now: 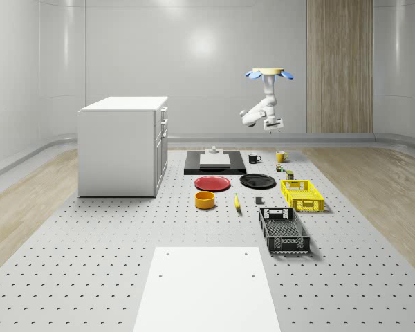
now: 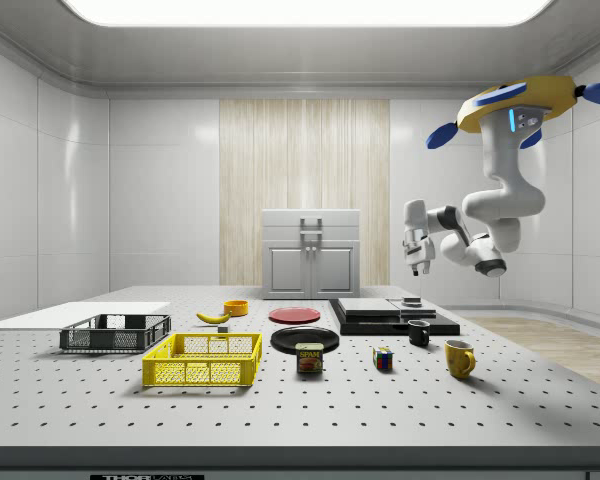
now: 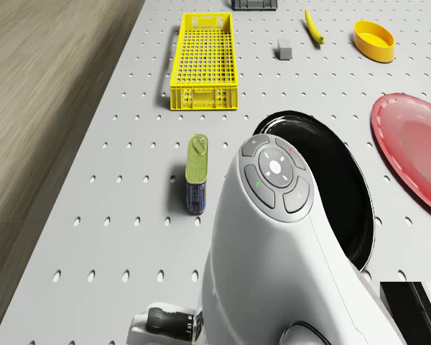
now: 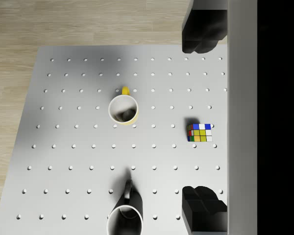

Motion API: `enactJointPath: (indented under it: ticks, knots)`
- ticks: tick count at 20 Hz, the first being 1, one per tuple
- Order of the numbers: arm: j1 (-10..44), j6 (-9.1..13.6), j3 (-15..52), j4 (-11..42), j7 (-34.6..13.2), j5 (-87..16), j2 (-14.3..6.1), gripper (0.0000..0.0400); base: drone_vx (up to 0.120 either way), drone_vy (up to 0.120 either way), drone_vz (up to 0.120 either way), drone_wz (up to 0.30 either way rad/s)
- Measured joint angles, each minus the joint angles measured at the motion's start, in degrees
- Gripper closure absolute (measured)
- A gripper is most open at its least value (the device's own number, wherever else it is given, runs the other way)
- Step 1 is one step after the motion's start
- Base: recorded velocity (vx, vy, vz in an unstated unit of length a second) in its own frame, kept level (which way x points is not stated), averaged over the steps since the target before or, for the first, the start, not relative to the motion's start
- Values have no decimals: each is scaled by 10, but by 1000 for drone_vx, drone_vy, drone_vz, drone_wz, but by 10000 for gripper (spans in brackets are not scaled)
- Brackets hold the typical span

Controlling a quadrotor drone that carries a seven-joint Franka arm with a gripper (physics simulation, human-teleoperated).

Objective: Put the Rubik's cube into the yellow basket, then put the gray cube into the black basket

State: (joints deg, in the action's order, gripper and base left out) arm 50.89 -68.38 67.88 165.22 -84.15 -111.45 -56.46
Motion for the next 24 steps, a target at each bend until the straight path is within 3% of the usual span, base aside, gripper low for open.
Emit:
enactJointPath:
  ticks: [4,10,17,24]
  knots:
    - [43,14,21,5,-28,-18,-20,0,120,0,-120,0]
    - [75,14,38,7,-51,-21,-43,0,120,0,-120,0]
    - [92,1,49,6,-65,-13,-66,0,6,80,-120,0]
    - [102,-17,58,5,-74,-3,-88,0,0,-23,-120,0]
